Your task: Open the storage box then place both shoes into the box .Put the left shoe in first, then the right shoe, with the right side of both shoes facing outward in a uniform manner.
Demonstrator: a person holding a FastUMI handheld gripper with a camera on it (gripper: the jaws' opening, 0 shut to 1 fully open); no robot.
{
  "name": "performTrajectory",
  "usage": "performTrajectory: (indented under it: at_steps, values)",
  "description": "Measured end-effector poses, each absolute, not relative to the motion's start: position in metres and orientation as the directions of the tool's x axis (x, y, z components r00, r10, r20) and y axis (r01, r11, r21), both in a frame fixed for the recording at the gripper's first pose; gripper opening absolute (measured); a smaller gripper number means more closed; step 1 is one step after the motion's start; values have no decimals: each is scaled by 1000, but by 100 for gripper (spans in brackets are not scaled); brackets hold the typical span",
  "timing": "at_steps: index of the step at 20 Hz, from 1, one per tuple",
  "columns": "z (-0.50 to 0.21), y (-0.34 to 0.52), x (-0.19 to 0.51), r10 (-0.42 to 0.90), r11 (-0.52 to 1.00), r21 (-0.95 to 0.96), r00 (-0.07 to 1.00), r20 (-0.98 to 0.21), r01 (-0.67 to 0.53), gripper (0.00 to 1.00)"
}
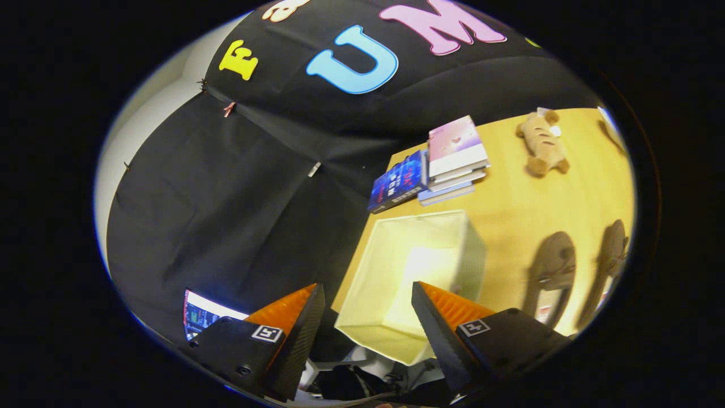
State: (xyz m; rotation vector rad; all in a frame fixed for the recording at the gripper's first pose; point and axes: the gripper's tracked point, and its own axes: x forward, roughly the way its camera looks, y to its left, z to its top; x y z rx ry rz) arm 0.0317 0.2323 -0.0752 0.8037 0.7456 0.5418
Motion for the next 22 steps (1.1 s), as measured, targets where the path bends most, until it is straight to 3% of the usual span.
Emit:
performTrajectory:
  at_steps: [6,10,19,22]
  values:
    - [-145,138,7,479,816,572,648,-592,-81,98]
    - [-216,79,-15,297,934,358,590,-751,-14,98]
    - [-323,65,1,183,958,272,550,-815,85,97]
    - [-340,72,14,171,958,269,554,-815,99,87]
